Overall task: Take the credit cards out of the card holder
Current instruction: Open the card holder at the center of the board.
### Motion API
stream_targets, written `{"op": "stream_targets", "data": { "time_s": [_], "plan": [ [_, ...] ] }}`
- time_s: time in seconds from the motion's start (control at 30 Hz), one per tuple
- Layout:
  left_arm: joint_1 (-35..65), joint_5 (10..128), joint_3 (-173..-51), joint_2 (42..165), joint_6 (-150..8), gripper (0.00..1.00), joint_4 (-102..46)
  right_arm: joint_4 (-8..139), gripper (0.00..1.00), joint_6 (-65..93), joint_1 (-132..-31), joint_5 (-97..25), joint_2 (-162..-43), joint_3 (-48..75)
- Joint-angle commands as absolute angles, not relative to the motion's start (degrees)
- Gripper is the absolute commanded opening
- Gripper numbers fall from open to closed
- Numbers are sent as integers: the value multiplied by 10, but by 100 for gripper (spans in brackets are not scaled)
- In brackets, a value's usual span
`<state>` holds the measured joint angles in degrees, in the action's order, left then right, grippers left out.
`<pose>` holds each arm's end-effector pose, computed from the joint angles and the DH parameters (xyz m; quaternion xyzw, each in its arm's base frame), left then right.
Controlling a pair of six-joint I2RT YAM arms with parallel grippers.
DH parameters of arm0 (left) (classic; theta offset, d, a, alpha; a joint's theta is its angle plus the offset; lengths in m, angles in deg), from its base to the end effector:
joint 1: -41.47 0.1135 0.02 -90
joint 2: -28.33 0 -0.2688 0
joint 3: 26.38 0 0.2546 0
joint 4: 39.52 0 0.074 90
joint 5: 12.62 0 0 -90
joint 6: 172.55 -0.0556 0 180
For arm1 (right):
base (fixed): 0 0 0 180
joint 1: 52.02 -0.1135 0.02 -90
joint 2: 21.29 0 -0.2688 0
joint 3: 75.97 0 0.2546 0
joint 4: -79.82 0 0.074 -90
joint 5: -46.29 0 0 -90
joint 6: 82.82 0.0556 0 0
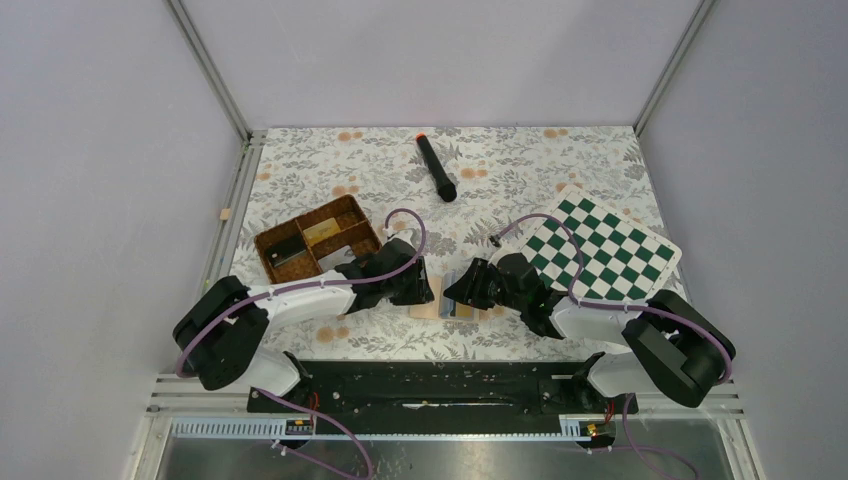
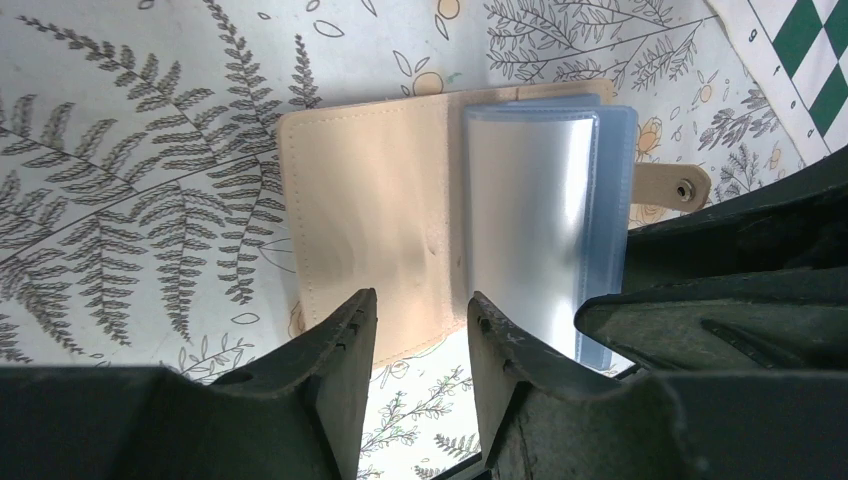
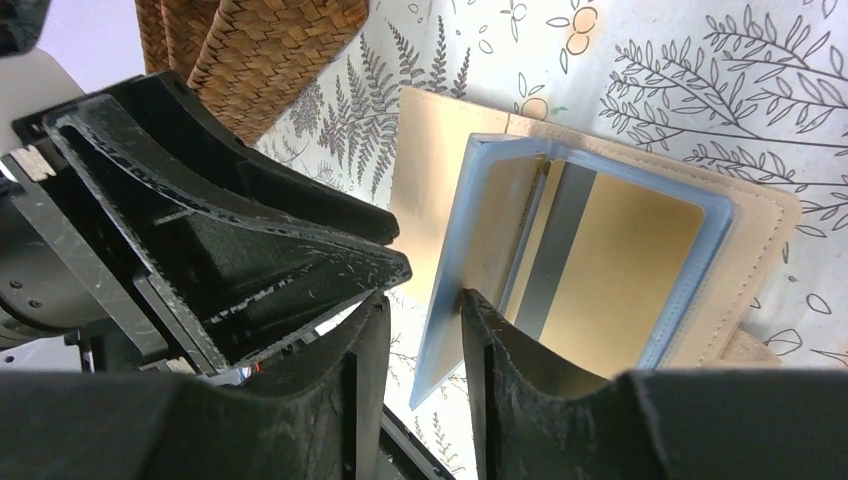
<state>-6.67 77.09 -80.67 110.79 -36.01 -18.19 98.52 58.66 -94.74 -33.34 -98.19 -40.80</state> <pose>0.1955 -0.2187 0.1612 0.0140 0.9381 -0.2561 0.2328 0.1897 0.1888 0.1555 0.0137 0.8320 0.4538 0.3188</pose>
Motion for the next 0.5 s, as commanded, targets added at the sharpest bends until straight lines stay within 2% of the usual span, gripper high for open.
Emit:
{"op": "stream_targets", "data": {
  "time_s": [0.0,0.1,0.23,0.47],
  "plan": [
    [-53,765,-799,1078,-364,39,-179,1024,40,598,-946,-310,-996,-407],
    [-45,765,-795,1067,-365,40,-175,1039,40,603,-946,-296,-1009,-403],
    [-41,765,-793,1054,-368,40,-171,1042,34,602,-947,-286,-1021,-396],
    [-40,763,-798,1034,-369,40,-163,1034,34,595,-949,-278,-1056,-375]
  ]
}}
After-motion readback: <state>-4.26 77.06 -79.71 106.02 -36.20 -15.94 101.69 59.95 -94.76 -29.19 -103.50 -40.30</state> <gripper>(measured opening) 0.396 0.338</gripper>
